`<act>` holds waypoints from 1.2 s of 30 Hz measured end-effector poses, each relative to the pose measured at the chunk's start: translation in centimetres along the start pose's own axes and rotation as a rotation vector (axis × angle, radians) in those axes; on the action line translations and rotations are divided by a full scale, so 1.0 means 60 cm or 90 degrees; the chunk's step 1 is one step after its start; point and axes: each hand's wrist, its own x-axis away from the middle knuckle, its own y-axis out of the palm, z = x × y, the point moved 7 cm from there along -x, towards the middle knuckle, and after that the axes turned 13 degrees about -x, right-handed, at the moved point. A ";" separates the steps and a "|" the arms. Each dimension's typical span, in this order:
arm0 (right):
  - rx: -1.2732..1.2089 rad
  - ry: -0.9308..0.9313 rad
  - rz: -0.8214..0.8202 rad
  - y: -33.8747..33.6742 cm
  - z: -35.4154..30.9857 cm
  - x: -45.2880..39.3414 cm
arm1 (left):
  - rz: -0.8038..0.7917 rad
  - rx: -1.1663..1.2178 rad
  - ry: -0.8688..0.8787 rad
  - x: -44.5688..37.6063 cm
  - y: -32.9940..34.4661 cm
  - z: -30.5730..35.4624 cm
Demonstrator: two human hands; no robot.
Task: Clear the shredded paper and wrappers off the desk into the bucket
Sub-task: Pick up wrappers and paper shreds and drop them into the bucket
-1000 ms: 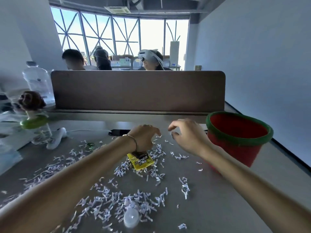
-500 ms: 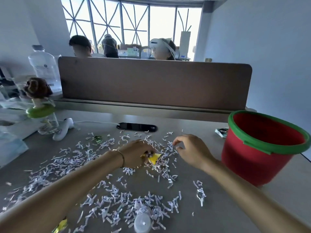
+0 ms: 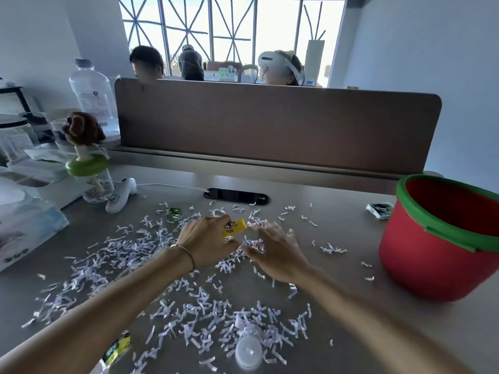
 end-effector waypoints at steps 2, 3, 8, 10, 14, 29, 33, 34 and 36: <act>0.021 -0.031 0.021 0.016 -0.019 -0.004 | 0.010 0.005 -0.029 0.005 0.004 -0.007; 0.043 -0.051 0.039 0.018 -0.027 -0.006 | 0.012 0.004 -0.043 0.007 0.007 -0.010; 0.129 -0.148 0.126 -0.007 -0.055 -0.003 | -0.005 0.016 -0.086 0.017 0.003 -0.014; 0.130 -0.166 0.134 -0.014 -0.061 0.006 | -0.022 0.016 -0.101 0.020 -0.001 -0.012; 0.208 -0.195 0.119 -0.011 -0.068 0.025 | -0.050 0.022 -0.123 0.024 -0.011 -0.001; -0.052 -0.090 0.225 -0.242 -0.061 0.100 | 0.032 0.121 -0.006 -0.053 -0.120 0.141; -0.053 -0.084 0.331 -0.361 -0.044 0.124 | 0.042 0.100 0.029 -0.092 -0.165 0.203; -0.053 -0.079 0.352 -0.390 -0.035 0.131 | 0.051 0.115 0.032 -0.102 -0.175 0.220; -0.056 -0.075 0.388 -0.446 -0.019 0.147 | 0.059 0.139 0.037 -0.117 -0.198 0.254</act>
